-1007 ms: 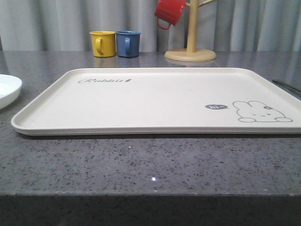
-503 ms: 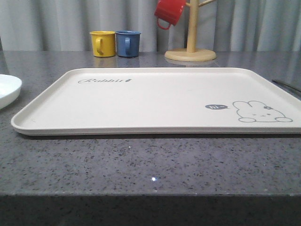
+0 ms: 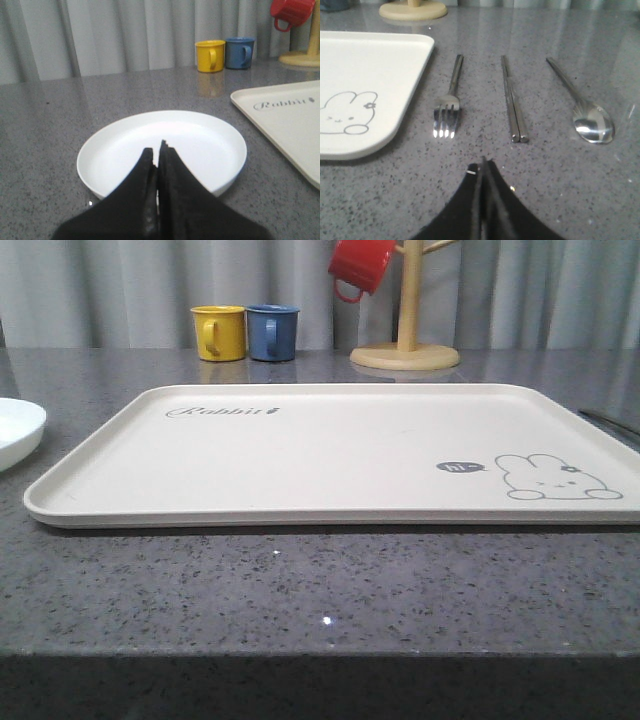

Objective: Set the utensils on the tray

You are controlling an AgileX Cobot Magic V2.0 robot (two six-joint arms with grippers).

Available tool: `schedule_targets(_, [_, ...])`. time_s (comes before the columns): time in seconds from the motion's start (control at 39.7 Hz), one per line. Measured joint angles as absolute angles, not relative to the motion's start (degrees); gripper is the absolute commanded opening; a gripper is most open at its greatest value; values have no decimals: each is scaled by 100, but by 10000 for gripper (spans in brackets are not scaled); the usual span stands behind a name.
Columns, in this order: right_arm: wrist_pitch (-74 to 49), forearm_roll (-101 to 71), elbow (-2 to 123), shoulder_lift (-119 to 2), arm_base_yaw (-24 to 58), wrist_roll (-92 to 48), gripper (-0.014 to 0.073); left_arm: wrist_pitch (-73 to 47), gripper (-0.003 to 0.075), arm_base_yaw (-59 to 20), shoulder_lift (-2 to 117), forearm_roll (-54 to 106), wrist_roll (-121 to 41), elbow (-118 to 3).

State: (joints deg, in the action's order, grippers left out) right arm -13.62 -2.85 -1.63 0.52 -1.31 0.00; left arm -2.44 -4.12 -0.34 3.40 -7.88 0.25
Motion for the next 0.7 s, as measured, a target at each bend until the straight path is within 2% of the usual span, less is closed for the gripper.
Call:
schedule_targets(0.15, [-1110, -310, -112, 52, -131, 0, -120, 572, -17, -412, -34, 319, -788, 25])
schedule_targets(0.28, [-1122, -310, 412, 52, -131, 0, -120, 1172, -17, -412, -34, 358, -788, -84])
schedule_targets(0.45, [-1565, -310, 1730, -85, -131, 0, -119, 263, -18, -403, 388, 303, -788, -1165])
schedule_targets(0.7, [-2502, -310, 3166, -1599, -131, 0, -116, -849, -18, -403, 2182, 116, -788, -2411])
